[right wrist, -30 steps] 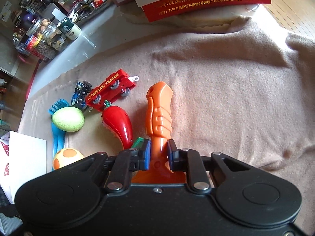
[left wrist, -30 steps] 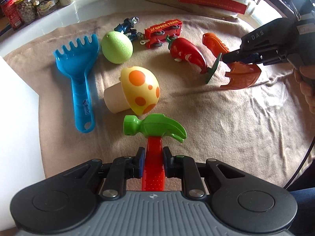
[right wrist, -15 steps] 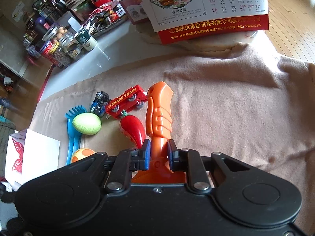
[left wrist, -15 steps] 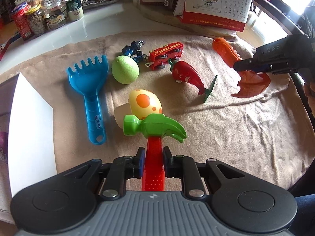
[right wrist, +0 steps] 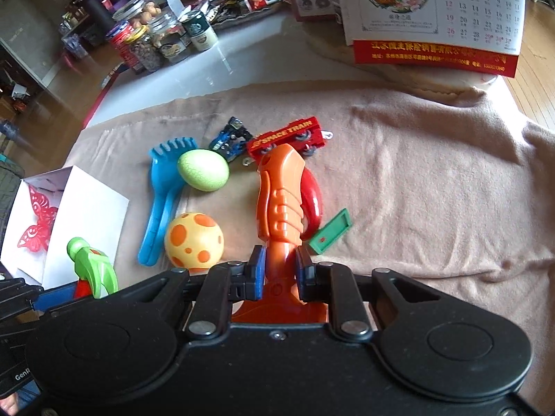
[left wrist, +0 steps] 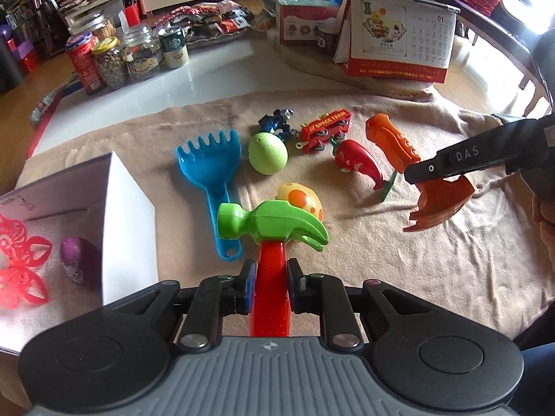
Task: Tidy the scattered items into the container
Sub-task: 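Lift the orange axe with the right tool while the left tool carries the hammer toward the box, then lower the axe into the box and open the right tool while the left tool releases the hammer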
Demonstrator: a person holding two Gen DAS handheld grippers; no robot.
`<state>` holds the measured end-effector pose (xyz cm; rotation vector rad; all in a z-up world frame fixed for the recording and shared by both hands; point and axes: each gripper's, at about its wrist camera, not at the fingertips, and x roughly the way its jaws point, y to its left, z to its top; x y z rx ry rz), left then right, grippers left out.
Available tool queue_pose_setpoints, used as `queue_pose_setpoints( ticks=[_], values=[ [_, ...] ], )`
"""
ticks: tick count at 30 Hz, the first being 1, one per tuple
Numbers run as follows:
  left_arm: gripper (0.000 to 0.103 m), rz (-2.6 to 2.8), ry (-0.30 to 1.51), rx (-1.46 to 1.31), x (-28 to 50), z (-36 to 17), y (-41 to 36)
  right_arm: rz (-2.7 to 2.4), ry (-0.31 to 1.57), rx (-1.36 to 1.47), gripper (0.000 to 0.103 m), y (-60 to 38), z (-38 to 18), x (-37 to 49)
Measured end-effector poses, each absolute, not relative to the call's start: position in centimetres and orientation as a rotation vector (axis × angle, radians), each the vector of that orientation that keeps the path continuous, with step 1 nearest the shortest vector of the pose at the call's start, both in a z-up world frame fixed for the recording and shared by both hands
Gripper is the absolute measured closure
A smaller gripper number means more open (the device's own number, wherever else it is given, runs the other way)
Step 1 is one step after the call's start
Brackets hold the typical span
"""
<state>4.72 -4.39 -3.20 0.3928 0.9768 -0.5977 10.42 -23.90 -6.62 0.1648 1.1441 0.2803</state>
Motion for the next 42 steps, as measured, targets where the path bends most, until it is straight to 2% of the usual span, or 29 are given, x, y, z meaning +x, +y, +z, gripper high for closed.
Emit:
queue_pose_setpoints(
  ticks=[12,19,30,38,42],
  values=[
    [0.084,-0.474,0.837,0.315,6.4,6.5,2.7,0.469,1.012,0.06,0.085,-13.1,3.2,9.0],
    [0.084,-0.35,0.809,0.275,10.1,9.7,9.3,0.607,0.99,-0.012,0.085,-4.5,5.8,9.0],
    [0.084,-0.197,0.85,0.209,16.1,9.1,17.4,0.699,1.086,-0.139,0.085,6.9,1.2,9.7],
    [0.084,-0.165,0.899,0.194,18.1,6.5,19.4,0.728,1.165,-0.209,0.085,12.1,-3.6,9.3],
    [0.084,-0.152,0.923,0.198,18.7,5.2,19.7,0.721,1.15,-0.197,0.081,12.5,-4.3,9.2]
  ],
)
